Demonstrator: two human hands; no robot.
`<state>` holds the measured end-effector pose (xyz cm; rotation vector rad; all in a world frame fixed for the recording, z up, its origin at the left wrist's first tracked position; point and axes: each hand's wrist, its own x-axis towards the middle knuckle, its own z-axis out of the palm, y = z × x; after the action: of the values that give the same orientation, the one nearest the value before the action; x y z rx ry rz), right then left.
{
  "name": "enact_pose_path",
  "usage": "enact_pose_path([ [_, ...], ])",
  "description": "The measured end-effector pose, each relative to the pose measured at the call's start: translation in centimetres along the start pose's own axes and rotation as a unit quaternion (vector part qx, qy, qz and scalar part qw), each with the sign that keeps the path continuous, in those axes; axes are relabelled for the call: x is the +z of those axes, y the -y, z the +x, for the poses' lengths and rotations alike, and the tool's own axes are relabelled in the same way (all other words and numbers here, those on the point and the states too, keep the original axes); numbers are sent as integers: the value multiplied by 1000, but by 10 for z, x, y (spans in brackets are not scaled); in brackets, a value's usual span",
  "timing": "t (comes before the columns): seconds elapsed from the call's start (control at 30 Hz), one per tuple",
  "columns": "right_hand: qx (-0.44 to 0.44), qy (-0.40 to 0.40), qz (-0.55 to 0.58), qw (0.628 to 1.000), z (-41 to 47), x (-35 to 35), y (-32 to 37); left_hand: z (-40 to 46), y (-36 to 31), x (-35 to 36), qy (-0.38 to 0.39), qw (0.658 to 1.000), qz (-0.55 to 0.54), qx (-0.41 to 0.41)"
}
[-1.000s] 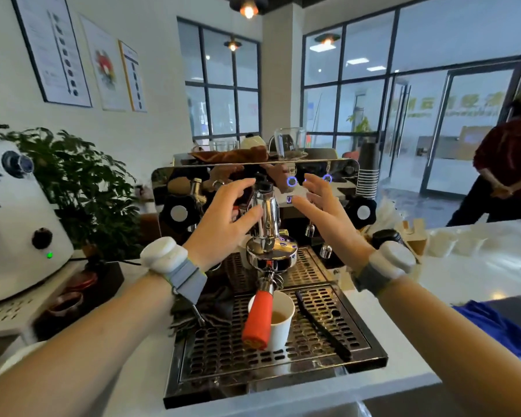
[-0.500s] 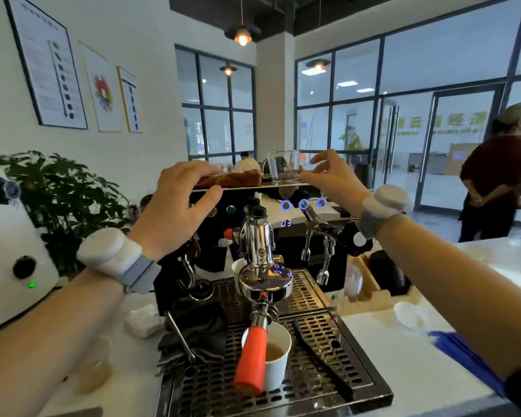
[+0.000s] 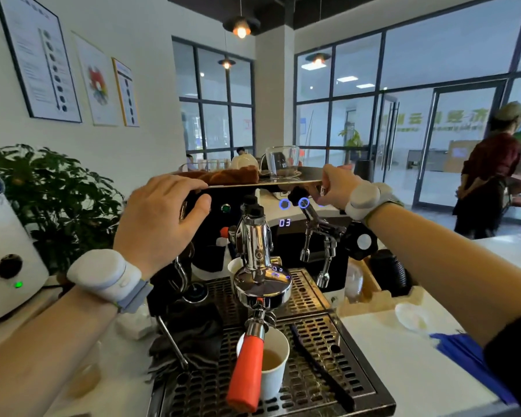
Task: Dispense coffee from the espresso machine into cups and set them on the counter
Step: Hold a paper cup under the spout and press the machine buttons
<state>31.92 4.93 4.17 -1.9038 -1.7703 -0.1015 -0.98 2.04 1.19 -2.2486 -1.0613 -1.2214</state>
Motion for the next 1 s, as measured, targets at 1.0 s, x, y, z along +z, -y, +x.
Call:
enact_pose_path([
  [1.0,11,-25,-89,996,1,10,-12,-4,1,6,-31,999,10,2],
])
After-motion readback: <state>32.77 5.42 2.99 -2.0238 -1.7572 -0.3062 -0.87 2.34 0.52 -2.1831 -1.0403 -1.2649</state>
